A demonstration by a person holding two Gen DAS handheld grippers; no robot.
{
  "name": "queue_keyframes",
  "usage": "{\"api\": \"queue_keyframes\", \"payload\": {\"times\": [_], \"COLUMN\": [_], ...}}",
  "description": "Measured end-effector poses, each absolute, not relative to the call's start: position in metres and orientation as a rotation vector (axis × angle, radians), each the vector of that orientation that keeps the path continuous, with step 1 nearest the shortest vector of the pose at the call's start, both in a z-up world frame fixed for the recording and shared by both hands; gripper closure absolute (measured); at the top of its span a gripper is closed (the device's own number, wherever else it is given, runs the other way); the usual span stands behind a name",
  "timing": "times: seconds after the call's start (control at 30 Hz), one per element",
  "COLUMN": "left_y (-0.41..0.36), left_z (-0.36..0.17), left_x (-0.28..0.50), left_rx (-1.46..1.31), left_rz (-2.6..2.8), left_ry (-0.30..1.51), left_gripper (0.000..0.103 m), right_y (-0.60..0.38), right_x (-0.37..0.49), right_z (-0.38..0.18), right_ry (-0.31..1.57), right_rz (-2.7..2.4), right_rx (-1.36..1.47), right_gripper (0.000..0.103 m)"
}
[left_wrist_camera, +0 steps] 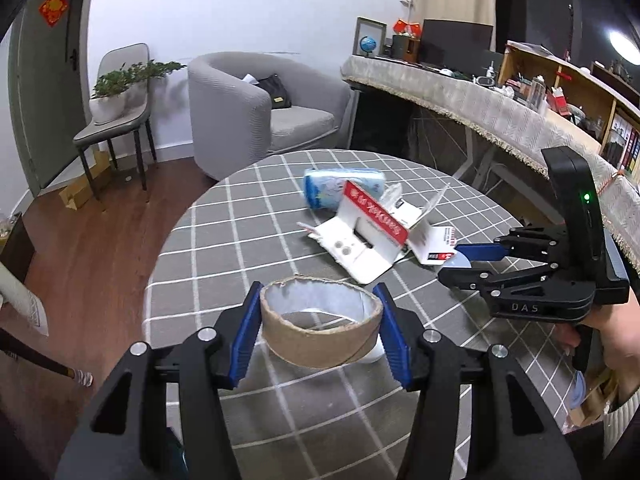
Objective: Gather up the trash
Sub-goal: 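Close the right gripper on the round white plastic lid, then drop the tape roll in the bin with the left while the right carries the lid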
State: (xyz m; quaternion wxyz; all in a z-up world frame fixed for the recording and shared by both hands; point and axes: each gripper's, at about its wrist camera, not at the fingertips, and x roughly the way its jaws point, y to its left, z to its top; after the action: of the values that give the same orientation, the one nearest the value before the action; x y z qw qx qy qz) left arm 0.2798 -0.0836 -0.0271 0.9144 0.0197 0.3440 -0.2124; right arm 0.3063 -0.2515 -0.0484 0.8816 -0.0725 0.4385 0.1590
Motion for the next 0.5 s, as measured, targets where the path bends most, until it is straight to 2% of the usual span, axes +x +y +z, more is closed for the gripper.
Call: {"api": "queue_keyframes", "payload": {"times": [0.5], "left_y": [-0.014], "left_z": [-0.024], "left_x": [0.254], "left_rx": [-0.001], "left_rz": [-0.334], "left_ry": [0.705], "left_gripper": [0.045], "right_y": [-0.200], "right_x": [0.290], "right_z": [-0.034], "right_ry": [0.872], "right_rz": [0.457], "right_rx": [-0.021], "right_gripper": [0.063]}}
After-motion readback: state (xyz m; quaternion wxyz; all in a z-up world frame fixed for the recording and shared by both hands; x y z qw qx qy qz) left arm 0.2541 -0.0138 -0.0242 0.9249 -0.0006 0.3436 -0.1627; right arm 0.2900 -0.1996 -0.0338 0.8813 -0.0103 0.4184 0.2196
